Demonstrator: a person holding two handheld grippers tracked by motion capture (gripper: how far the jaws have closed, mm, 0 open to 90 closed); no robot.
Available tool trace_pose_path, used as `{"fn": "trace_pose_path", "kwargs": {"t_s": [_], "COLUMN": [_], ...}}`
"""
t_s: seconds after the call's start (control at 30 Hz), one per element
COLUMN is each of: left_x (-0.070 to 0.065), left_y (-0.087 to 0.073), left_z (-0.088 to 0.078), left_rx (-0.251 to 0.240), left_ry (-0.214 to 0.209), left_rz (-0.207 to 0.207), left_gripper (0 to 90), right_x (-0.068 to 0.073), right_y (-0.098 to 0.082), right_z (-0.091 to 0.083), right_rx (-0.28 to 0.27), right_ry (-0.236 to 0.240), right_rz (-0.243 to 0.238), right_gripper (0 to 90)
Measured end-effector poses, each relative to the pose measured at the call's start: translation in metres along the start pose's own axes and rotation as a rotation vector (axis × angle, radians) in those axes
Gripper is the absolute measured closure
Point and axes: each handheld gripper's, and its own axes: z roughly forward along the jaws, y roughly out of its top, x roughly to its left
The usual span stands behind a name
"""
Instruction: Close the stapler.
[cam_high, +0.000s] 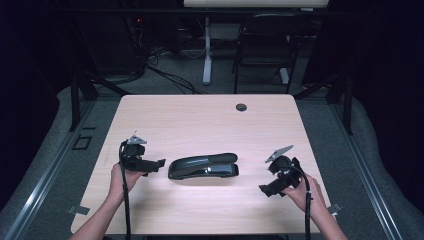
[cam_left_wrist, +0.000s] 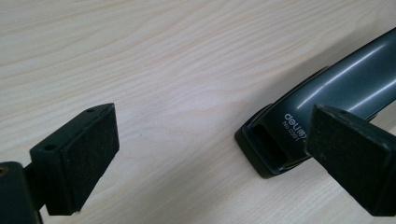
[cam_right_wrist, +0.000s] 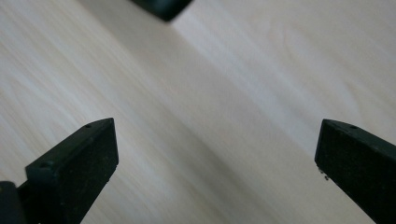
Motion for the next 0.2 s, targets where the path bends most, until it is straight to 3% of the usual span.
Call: {"fn": "trace_pose_path", "kwargs": {"t_s": [0.07, 0.1, 0.2], "left_x": [0.001, 0.001, 0.001], "left_y": [0.0, 0.0, -0.001], "left_z": [0.001, 0.001, 0.003], "left_rx": [0.002, 0.004, 0.014], "left_ry": [-0.005, -0.007, -0.023], "left_rz": [-0.002, -0.005, 0.001], "left_gripper": [2.1, 1.7, 0.2], "right_x": [0.001, 0.001, 0.002], "right_y": [-0.006, -0.007, -0.009], "right_z": [0.008, 0.011, 0.019], "right_rx": [0.044, 0.089, 0.132], "right_ry": [-0.014, -0.037, -0.048], "right_rz": [0.001, -0.032, -0.061], "right_gripper": [0.0, 0.0, 0.0]}}
